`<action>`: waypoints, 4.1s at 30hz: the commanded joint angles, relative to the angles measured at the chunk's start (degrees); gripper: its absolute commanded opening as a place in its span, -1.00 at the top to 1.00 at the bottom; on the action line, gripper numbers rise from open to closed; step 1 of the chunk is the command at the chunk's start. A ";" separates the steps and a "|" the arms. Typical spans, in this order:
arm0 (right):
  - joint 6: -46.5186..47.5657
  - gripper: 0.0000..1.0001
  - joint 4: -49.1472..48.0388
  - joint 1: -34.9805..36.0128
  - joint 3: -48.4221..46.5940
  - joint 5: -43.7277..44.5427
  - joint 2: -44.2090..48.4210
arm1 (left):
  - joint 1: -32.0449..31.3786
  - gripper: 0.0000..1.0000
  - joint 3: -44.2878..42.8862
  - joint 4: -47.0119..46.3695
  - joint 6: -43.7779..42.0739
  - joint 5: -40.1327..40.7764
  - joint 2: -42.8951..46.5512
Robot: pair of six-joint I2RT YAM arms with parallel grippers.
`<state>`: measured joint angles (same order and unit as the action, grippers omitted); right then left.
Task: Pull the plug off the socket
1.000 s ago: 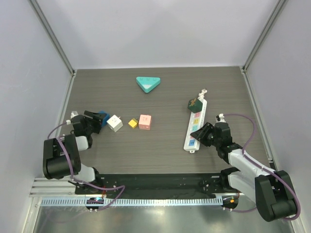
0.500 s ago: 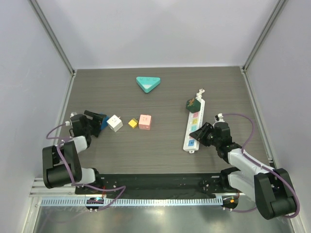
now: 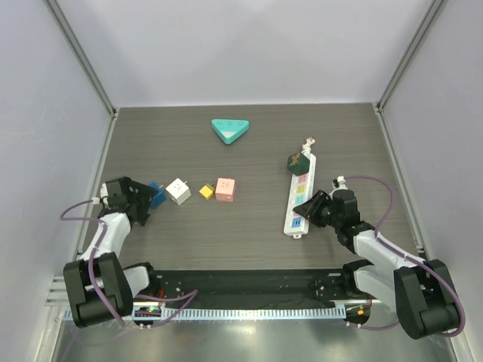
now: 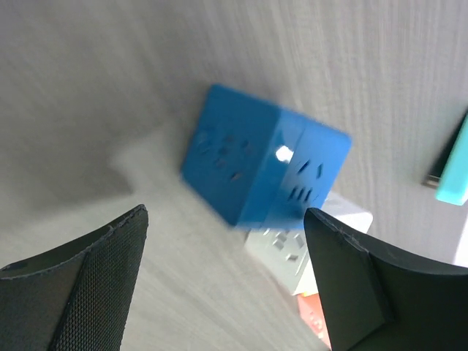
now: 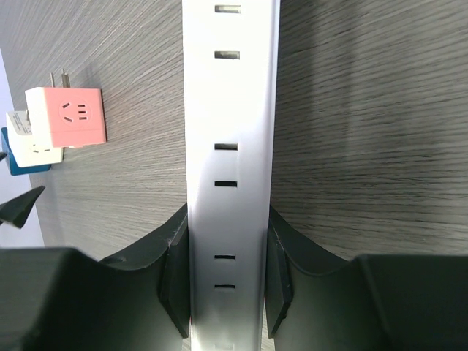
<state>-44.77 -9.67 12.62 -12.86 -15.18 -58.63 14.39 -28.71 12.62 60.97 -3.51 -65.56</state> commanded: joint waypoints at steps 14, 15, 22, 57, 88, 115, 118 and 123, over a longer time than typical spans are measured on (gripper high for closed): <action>5.22 0.98 2.82 0.12 2.23 -2.92 -0.70 | -25.63 -0.81 -10.74 0.41 -5.07 7.47 11.72; 5.40 0.99 2.73 0.12 2.32 -3.01 -0.69 | -28.86 -0.82 -12.06 -1.62 -6.46 6.42 9.16; 5.49 0.97 2.46 -0.05 2.49 -3.98 -0.52 | -41.36 -0.82 -29.19 -14.27 -11.91 -4.49 -17.74; 6.37 0.97 1.76 -0.84 1.61 -6.18 -2.98 | -57.90 -0.14 -75.09 -4.89 -18.00 -12.30 -63.55; 8.13 0.80 6.77 -1.11 -10.61 6.89 -12.82 | -61.85 1.00 -57.96 -17.53 -13.07 -26.20 -51.25; 2.68 0.98 12.57 -1.46 -5.69 24.32 -4.30 | -62.21 1.00 -38.80 -25.99 -5.42 -21.99 -32.79; 2.41 0.98 12.40 -1.72 -5.33 24.50 -3.33 | -61.33 1.00 -35.37 -26.59 -4.55 -19.00 -30.77; 2.32 0.98 11.96 -2.25 -5.24 23.97 -3.77 | -59.92 1.00 -29.13 -33.00 0.02 -15.29 -29.18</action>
<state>-41.58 -1.83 12.62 -19.46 -8.62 -61.25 -45.80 -59.02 -13.56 58.50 -14.90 -99.53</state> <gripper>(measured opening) 0.412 0.615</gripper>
